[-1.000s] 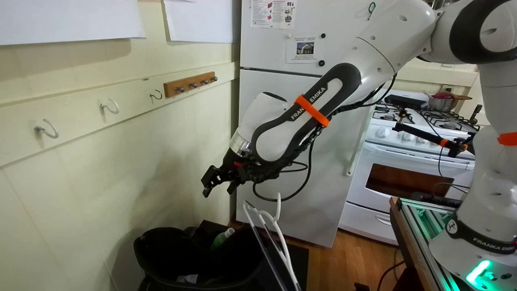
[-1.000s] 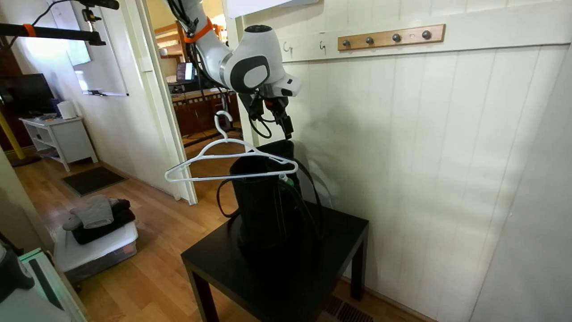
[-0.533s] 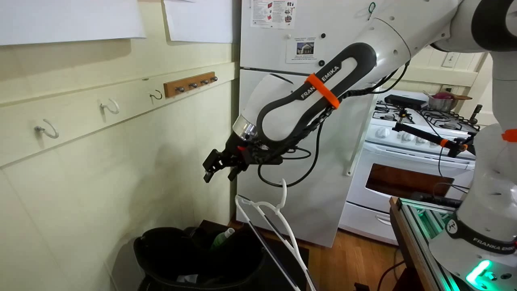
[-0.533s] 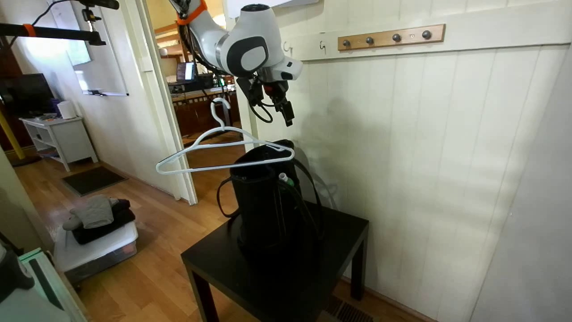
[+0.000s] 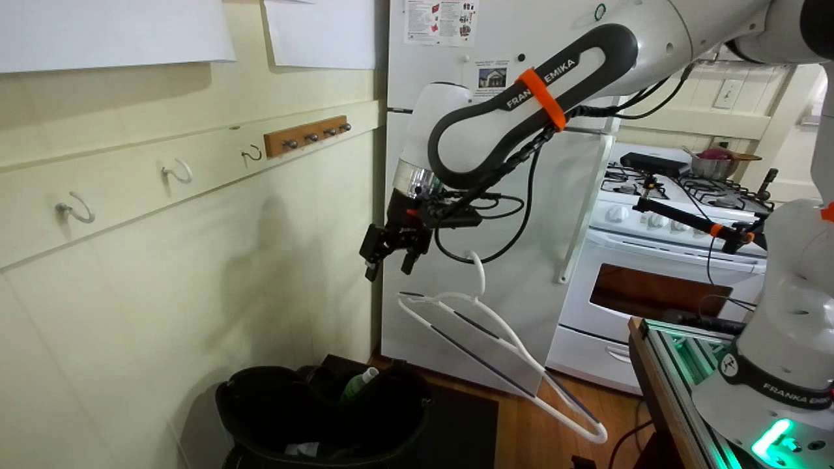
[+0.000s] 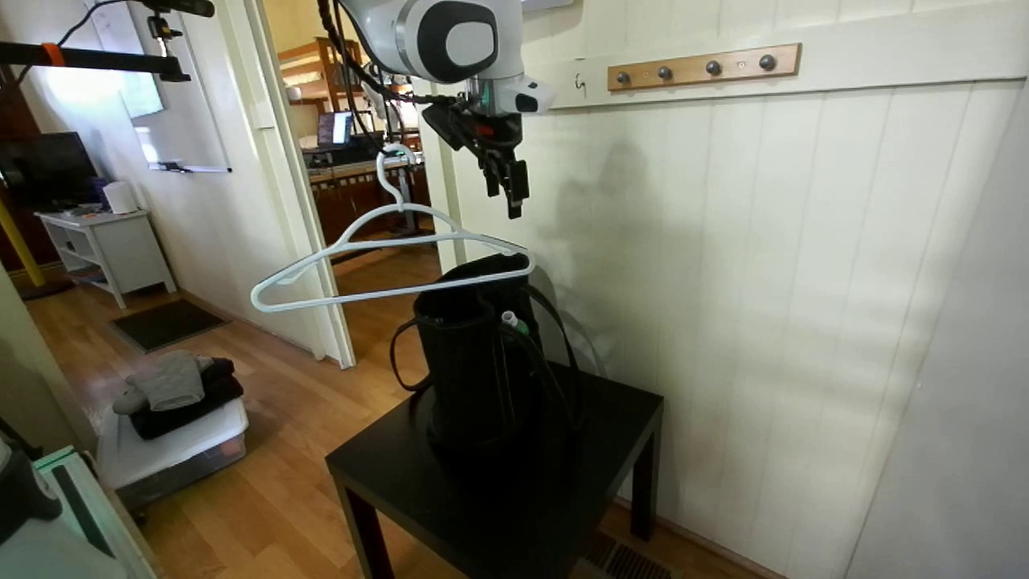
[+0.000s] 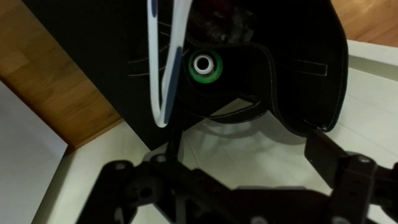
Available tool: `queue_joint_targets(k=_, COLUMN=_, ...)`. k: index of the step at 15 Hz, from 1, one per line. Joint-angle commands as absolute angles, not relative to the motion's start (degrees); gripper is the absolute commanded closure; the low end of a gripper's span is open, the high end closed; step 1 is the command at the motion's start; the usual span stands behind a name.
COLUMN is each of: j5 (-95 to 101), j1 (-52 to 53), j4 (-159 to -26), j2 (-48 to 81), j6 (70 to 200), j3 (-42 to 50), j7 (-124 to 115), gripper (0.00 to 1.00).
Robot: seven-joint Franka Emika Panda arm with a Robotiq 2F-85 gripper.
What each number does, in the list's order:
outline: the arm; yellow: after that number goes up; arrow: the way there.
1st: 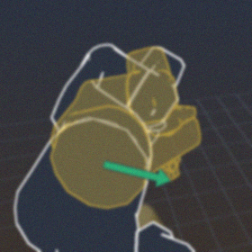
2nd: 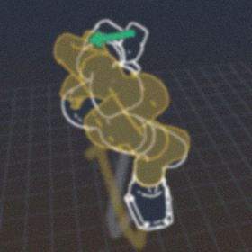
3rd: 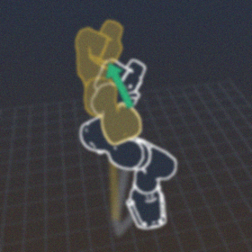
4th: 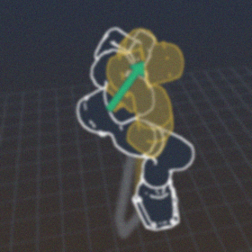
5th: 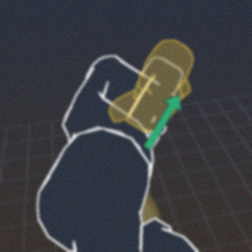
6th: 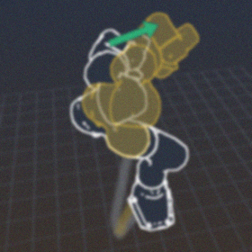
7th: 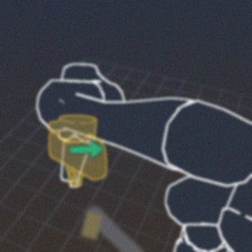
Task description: Hang up the coat hanger
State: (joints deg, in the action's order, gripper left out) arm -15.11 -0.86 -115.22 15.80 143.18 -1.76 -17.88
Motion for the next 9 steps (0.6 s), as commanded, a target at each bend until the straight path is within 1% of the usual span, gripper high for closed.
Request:
queue_joint_targets(k=1, j5=-9.0, j1=0.6, j4=-113.9, j2=13.7, j6=134.0, j3=1.0, j7=-20.6, gripper=0.00)
queue_joint_targets(k=9, j5=0.3, j1=2.0, j4=-111.1, j2=12.3, j6=124.3, j3=1.9, j7=-23.3, gripper=0.00)
